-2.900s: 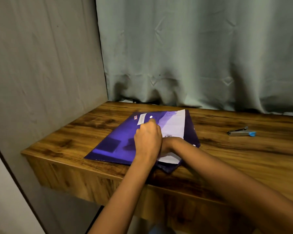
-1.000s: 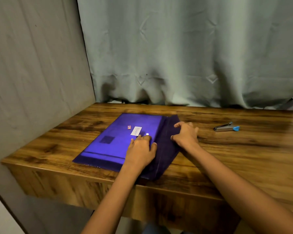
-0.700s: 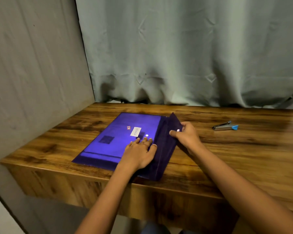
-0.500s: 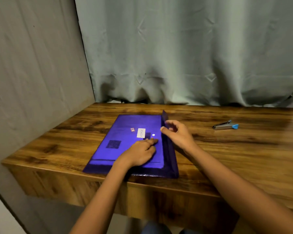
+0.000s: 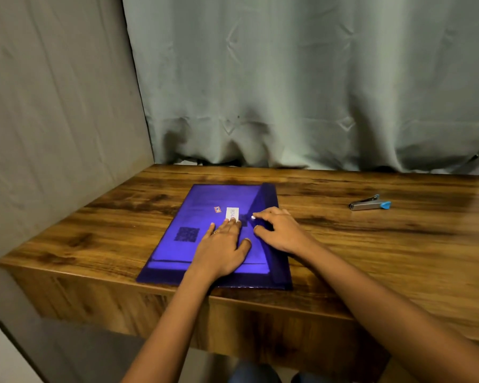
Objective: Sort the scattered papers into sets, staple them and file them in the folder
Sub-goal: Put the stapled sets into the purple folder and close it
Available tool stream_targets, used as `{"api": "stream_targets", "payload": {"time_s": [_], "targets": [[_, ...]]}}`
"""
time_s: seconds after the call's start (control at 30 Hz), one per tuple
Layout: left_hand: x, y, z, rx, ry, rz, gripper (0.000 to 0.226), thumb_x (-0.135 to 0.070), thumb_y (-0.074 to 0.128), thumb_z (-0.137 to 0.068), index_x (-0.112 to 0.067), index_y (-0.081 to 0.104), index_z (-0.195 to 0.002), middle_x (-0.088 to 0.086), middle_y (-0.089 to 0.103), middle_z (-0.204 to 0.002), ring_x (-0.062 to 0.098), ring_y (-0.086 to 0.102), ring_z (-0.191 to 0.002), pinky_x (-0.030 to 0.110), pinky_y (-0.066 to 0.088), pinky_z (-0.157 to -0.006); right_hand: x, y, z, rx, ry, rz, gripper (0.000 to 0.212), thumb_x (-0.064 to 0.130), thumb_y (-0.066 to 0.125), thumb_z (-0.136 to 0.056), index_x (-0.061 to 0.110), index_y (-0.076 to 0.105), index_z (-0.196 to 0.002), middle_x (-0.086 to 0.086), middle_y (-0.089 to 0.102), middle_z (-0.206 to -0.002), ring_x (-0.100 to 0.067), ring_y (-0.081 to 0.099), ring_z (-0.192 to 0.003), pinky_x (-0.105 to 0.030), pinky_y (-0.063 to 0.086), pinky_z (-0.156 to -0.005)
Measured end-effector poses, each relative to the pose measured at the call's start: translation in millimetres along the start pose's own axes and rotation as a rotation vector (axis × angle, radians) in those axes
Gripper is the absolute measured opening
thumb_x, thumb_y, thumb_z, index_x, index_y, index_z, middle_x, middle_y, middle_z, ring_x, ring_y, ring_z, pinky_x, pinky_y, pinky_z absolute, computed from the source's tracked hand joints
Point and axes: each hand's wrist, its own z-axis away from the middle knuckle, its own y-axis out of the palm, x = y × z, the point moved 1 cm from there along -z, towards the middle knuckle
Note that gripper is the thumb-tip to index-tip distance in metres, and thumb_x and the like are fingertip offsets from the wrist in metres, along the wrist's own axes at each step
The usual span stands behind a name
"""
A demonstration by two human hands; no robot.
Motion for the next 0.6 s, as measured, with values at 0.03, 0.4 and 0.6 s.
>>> {"api": "stream_targets", "payload": {"time_s": [0.03,0.4,0.6], "targets": [[0.2,0.0,-0.2,0.000,0.000,-0.001,0.058,-0.042,0.033,-0.100,-0.015,0.024,-0.151,0.003,0.022,-0.159,0.013,0.014,-0.147,0.034,0.005,-0.119,0.9,-0.3,0.3,0.004,-0.002,0.014,0.048,0.035,0.053,-0.092,0.019,0.052,-0.137,-0.002,0.050,-0.135,-0.022,0.041,-0.126,-0.027,0.030,-0.108],[-1.4,-0.6,0.3,0.007,0.004,-0.008,0.059,-0.043,0.031,-0.100,-0.015,0.023,-0.152,0.003,0.023,-0.158,0.013,0.015,-0.147,0.035,0.006,-0.120,13.7,-5.9,-2.1,0.042,-0.077,0.287,0.049,0.045,0.041,-0.095,0.019,0.054,-0.135,-0.005,0.054,-0.131,-0.024,0.049,-0.115,-0.033,0.038,-0.101],[-1.4,-0.1,-0.3,-0.006,0.007,-0.010,0.058,-0.041,0.033,-0.100,-0.014,0.025,-0.151,0.004,0.025,-0.158,0.013,0.016,-0.147,0.035,0.006,-0.120,20.7,-15.1,-4.1,0.084,-0.121,0.339,0.044,0.040,0.043,-0.095,0.016,0.059,-0.128,-0.006,0.057,-0.125,-0.024,0.050,-0.111,-0.034,0.042,-0.095]]}}
